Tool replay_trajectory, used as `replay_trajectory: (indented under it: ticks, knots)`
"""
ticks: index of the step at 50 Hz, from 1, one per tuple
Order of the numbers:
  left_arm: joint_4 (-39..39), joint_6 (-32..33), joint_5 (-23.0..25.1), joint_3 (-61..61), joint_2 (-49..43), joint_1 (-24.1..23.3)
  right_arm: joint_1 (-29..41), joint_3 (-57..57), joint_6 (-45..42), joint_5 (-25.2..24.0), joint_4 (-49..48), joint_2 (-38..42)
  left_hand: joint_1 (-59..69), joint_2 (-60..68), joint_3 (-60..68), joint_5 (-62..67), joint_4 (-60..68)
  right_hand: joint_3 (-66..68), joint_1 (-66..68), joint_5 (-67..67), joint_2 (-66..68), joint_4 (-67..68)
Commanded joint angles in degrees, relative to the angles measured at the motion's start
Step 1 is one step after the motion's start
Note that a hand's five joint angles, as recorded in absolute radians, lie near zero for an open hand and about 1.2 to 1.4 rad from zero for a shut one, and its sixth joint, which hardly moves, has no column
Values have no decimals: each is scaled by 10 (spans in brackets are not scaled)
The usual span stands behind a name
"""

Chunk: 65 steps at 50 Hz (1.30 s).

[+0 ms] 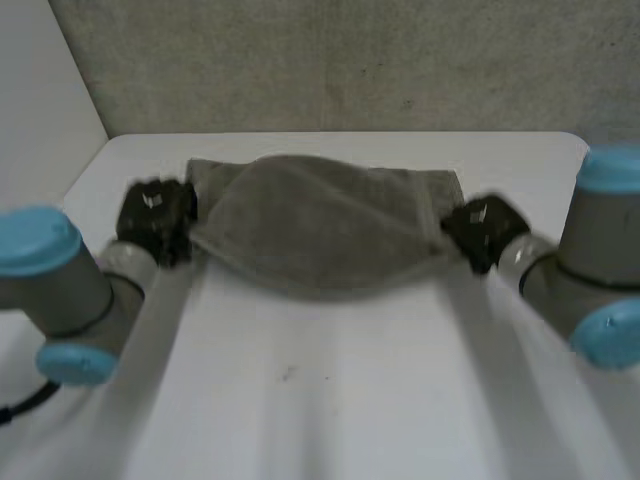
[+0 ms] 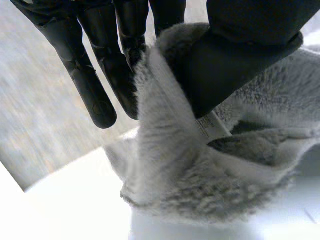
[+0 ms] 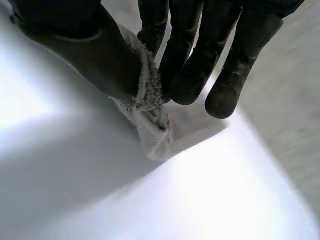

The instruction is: Fold the towel.

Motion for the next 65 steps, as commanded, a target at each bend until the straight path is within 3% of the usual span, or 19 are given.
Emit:
replay_trajectory:
  ticks: [1,7,17,24,42,56,57,58,59,60,65]
  knots:
    - [10,92,4,-76,-4,0,-6,108,-21,4,-26,-8,111,102,103,108,103,29,34,28,34,34]
    - [19,150,4,-114,32,0,-7,166,-6,2,-65,-75,89,81,81,86,81,29,34,28,34,34]
    - [62,147,0,-115,30,1,-41,186,38,0,-105,-103,-259,-267,-267,-262,-267,29,34,28,34,34]
    - [70,148,-3,-124,26,1,-57,184,43,4,-106,-104,-283,-291,-291,-286,-291,29,34,28,34,34]
    - [63,149,-4,-132,35,20,-84,188,78,59,-136,-127,-283,-291,-291,-286,-291,29,34,28,34,34]
    - [61,151,-3,-133,36,27,-87,190,92,65,-164,-128,-269,-278,-277,-272,-277,29,34,28,34,34]
    - [61,151,-3,-134,38,29,-91,191,93,65,-163,-129,-228,-236,-236,-230,-236,29,34,28,34,34]
    - [59,150,0,-136,40,33,-93,192,94,64,-161,-130,-41,-49,-49,-44,-49,29,34,28,34,34]
    - [59,150,0,-136,40,33,-93,192,94,64,-161,-130,-39,-47,-47,-42,-47,29,34,28,34,34]
    - [56,151,4,-139,49,38,-93,192,95,65,-160,-131,109,101,101,106,101,29,34,28,34,34]
    - [52,150,1,-148,99,53,-93,193,95,63,-158,-137,111,102,103,108,103,29,34,28,34,34]
